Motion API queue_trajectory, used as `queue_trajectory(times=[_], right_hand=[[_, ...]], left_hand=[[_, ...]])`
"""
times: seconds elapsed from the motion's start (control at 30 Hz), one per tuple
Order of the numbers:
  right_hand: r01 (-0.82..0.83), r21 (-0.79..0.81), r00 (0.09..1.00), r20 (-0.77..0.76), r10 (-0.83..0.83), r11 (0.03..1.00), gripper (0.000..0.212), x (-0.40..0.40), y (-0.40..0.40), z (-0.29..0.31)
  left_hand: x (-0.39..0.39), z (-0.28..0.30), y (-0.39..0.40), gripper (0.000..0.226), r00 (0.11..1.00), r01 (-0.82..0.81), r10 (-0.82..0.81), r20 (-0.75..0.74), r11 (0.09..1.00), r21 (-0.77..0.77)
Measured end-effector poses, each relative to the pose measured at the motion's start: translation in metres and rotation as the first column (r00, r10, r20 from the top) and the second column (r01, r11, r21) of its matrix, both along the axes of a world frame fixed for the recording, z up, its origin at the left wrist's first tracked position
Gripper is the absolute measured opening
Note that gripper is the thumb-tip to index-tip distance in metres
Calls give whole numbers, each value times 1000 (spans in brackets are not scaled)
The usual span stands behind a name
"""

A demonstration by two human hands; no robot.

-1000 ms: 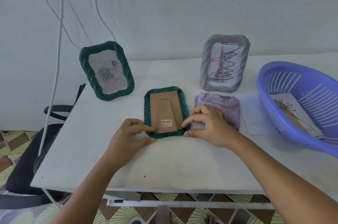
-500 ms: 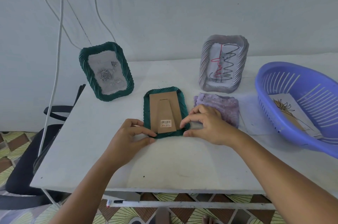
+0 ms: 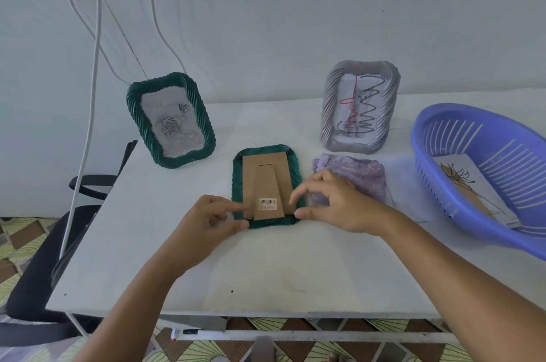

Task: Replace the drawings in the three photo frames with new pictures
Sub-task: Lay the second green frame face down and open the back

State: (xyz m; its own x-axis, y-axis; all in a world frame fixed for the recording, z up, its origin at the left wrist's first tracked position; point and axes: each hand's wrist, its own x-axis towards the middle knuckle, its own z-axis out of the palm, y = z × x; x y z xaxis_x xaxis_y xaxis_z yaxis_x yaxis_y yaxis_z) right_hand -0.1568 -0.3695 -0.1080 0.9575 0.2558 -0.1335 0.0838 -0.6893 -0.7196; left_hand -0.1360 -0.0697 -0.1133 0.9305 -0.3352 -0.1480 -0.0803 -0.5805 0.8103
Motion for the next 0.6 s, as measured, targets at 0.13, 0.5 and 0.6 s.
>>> queue_trajectory(times=[0.13,0.5,0.6], right_hand=[[175,30,963,201,-178,984,23,20,3,-2],[253,-357,960,206,-188,899,49,53,32,-18],[242,-368,961,217,-170,898,47,57,39,-18]], left_hand=[[22,2,-9,40,959,-177,150,239,979,98],[56,-19,-22,31,910,-239,176,375,963,129],[56,-20,-21,21,897,-280,213,388,952,123]])
